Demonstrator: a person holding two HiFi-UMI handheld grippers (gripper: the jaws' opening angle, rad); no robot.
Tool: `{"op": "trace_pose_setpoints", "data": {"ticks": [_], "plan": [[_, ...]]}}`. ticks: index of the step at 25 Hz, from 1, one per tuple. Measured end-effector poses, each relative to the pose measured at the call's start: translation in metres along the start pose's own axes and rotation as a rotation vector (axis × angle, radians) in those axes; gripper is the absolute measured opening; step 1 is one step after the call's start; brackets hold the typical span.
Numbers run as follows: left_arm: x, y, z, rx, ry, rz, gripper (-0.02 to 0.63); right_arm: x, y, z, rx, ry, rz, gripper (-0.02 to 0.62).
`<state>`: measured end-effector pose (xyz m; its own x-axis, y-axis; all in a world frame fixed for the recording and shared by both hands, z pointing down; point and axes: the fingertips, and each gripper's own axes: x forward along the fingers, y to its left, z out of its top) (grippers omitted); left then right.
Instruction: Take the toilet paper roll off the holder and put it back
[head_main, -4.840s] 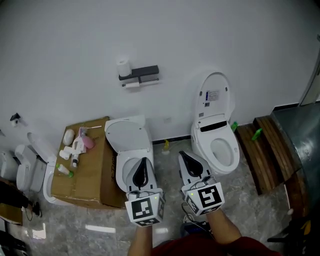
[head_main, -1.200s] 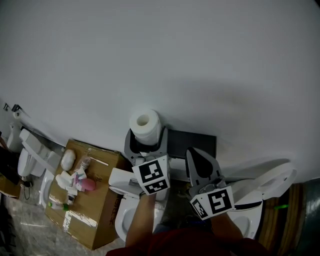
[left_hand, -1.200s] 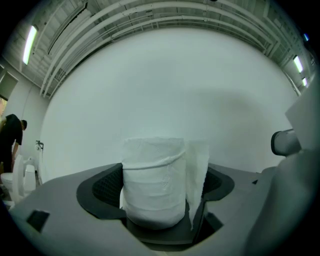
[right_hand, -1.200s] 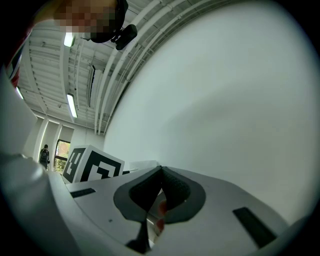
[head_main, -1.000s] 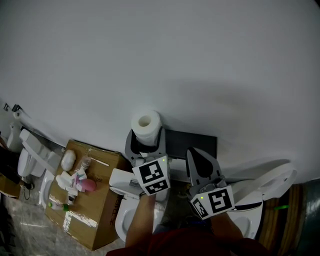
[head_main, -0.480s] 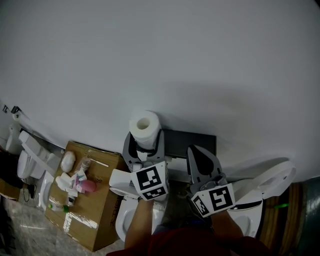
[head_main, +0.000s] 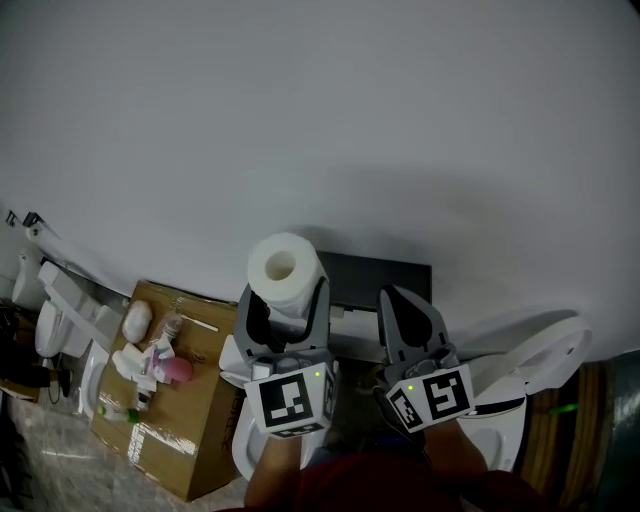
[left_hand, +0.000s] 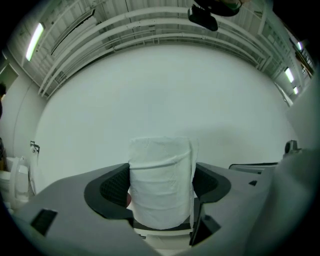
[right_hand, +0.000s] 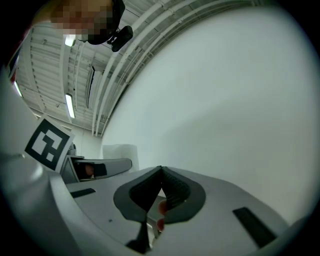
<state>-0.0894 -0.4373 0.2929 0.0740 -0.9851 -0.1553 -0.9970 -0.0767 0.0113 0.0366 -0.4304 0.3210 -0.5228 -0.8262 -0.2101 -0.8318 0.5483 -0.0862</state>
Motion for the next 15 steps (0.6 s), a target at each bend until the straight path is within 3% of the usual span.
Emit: {"op": "trace_pose_setpoints", "data": {"ticks": [15], "plan": [[-0.062, -0.01, -0.053, -0.016, 0.053, -0.042, 0.405, -0.017, 0.012, -0.012, -0.004, 0.039, 0.009, 0.014]]}}
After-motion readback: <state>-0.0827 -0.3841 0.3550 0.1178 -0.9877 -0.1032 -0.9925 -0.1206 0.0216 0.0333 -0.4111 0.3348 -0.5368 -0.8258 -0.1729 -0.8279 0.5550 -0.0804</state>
